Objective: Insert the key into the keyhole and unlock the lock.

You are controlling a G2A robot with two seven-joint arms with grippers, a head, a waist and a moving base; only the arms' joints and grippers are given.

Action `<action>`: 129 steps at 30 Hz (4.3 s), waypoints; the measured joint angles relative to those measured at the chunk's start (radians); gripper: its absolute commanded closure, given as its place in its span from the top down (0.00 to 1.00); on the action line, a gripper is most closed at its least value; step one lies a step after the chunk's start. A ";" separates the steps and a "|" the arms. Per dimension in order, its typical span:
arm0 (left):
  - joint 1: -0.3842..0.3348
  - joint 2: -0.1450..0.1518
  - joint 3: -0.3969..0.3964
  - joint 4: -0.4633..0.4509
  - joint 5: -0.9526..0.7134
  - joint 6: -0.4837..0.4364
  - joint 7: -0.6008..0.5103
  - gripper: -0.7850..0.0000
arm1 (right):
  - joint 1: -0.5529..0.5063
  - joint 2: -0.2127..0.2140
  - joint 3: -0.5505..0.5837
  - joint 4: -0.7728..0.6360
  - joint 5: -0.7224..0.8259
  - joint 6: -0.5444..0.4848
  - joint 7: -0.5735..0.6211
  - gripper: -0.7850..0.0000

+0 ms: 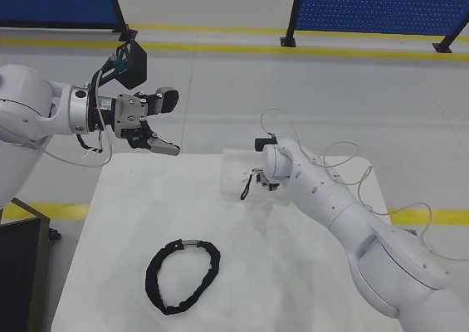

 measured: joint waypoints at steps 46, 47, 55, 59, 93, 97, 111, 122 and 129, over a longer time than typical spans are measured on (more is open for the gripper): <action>0.000 0.000 0.000 0.000 0.000 0.000 0.000 1.00 | 0.054 -0.065 -0.042 0.036 -0.347 -0.033 0.173 0.00; 0.000 0.000 0.000 0.000 0.000 0.000 0.000 1.00 | 0.055 -0.069 -0.042 0.042 -0.347 -0.039 0.175 0.00; 0.000 0.000 0.000 0.000 0.000 0.000 0.000 1.00 | 0.071 -0.081 0.012 0.085 -0.285 -0.087 0.172 0.00; 0.000 0.000 0.000 0.000 0.000 0.000 0.000 1.00 | 0.085 -0.066 0.062 0.078 -0.245 -0.113 0.169 0.00; 0.000 0.000 0.000 0.000 0.000 0.000 0.000 1.00 | -0.534 0.277 0.996 -1.027 0.252 -0.438 0.380 0.00; 0.000 0.000 0.000 0.000 0.000 0.000 0.000 1.00 | -0.584 0.293 1.053 -1.089 0.294 -0.503 0.409 0.00; 0.000 0.000 0.000 0.000 0.000 0.000 0.000 1.00 | -0.637 0.312 1.121 -1.110 0.337 -0.523 0.402 0.00; 0.014 0.004 -0.004 -0.014 0.031 0.015 0.001 1.00 | -0.637 0.312 1.121 -1.110 0.337 -0.523 0.402 0.00; 0.143 0.047 -0.011 -0.024 0.067 -0.001 0.000 1.00 | -0.637 0.312 1.121 -1.110 0.337 -0.523 0.402 0.00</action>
